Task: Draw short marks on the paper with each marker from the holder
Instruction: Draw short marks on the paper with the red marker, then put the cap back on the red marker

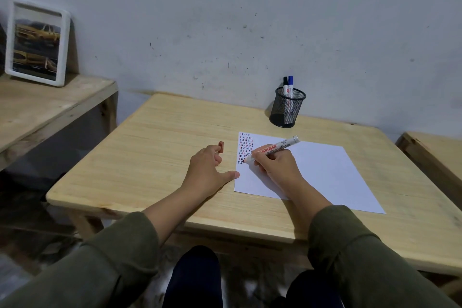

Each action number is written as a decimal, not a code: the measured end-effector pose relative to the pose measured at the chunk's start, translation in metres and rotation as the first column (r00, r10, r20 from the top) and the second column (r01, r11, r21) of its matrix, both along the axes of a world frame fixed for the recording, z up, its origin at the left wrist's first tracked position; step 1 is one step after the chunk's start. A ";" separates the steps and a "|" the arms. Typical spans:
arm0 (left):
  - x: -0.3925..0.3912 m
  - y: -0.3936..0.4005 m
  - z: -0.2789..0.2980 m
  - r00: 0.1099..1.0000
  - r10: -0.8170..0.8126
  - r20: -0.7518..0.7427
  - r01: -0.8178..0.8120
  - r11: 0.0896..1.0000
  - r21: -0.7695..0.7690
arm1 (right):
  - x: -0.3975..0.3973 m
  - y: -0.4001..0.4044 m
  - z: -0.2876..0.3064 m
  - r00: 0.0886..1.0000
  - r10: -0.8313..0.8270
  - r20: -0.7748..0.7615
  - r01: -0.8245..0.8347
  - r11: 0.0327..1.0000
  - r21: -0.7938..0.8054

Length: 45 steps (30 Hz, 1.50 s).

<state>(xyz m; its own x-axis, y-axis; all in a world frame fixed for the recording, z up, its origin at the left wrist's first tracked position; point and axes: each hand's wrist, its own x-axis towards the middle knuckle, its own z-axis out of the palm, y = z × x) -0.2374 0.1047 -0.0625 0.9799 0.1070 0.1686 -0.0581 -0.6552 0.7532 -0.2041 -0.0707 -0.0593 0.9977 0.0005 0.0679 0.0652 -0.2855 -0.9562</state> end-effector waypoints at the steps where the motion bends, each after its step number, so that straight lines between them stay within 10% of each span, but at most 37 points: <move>1: 0.000 0.000 0.000 1.000 0.000 0.000 0.000 1.000 0.000 | -0.001 0.000 0.001 1.000 0.006 -0.002 -0.006 1.000 0.014; 18: -0.001 -0.001 0.003 1.000 0.006 -0.029 -0.006 1.000 -0.004 | -0.001 -0.001 0.001 0.999 -0.004 -0.041 0.004 1.000 -0.010; 24: 0.008 -0.001 0.010 0.997 0.054 0.051 -0.048 0.993 -0.112 | -0.003 0.000 0.011 0.999 0.005 -0.037 0.006 0.951 0.309; 33: 0.047 0.000 0.018 0.997 0.080 0.003 -0.079 0.997 -0.025 | 0.010 -0.008 0.037 0.998 0.030 -0.063 -0.005 0.934 0.357; 45: 0.078 -0.037 0.077 0.990 0.089 -0.109 -0.141 0.669 -0.730 | 0.024 -0.026 0.078 0.999 0.036 0.009 -0.036 0.919 0.393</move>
<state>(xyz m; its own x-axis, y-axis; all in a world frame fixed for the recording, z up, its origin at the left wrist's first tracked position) -0.1594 0.0676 0.0141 0.9563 0.2835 -0.0710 0.0404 0.1123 0.9929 -0.1798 -0.0967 0.0186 0.9974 0.0093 0.0712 0.0697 0.1155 -0.9909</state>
